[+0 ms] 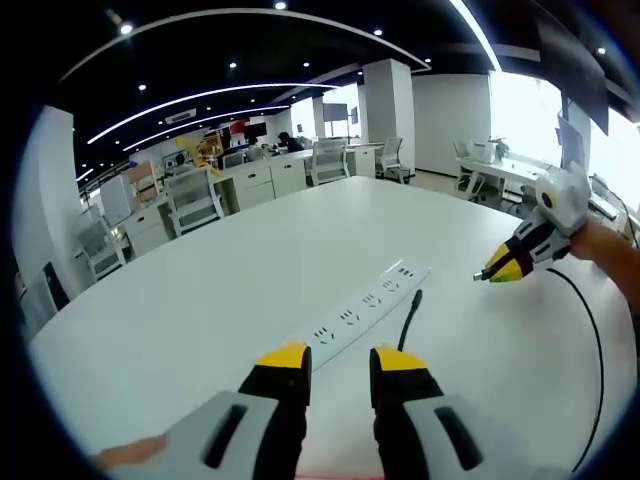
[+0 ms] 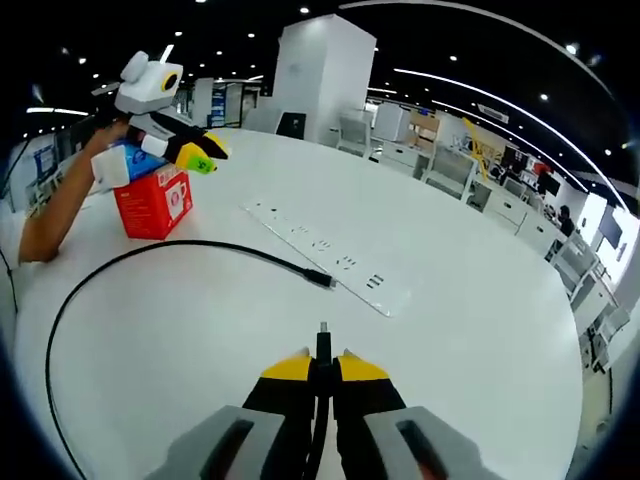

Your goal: Find the data cable on the table. Grasp the USB connector end of the cable and insert it into the USB port on the table

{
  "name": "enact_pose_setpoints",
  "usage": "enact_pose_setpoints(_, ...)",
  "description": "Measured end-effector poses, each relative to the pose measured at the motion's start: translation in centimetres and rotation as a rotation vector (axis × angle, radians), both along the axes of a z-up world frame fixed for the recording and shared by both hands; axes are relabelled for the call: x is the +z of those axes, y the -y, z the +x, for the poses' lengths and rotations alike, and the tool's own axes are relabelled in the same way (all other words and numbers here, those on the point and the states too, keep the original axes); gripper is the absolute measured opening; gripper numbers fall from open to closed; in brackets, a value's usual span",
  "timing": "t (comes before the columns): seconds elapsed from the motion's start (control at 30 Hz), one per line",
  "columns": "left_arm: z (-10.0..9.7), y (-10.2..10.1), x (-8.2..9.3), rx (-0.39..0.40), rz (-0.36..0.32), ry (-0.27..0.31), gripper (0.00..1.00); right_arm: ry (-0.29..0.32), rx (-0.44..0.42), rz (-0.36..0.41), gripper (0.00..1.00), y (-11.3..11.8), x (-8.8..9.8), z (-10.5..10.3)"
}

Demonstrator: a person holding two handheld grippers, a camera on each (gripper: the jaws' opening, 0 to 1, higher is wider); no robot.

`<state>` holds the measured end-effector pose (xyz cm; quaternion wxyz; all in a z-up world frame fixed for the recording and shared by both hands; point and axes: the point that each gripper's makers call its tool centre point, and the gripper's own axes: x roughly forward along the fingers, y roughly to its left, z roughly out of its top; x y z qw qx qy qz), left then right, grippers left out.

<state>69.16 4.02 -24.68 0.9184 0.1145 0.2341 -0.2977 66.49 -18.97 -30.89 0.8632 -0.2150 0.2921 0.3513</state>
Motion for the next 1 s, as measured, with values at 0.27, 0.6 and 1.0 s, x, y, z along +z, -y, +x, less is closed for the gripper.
enact_pose_setpoints(0.27, 0.0, 0.0, 0.0, 0.001, -0.001, 0.000, 0.24, -0.043, 0.033, -0.048, 0.09, -0.5, -0.7, 1.0)
enact_pose_setpoints(0.6, 0.1, 0.0, 0.1, 0.001, -0.003, 0.001, 0.24, -0.057, 0.056, -0.113, 0.09, -0.4, -0.5, 2.4)
enact_pose_setpoints(1.0, 0.2, 0.0, 0.1, 0.001, -0.001, 0.000, 0.24, -0.118, 0.122, -0.227, 0.09, 0.3, -0.5, 3.9)
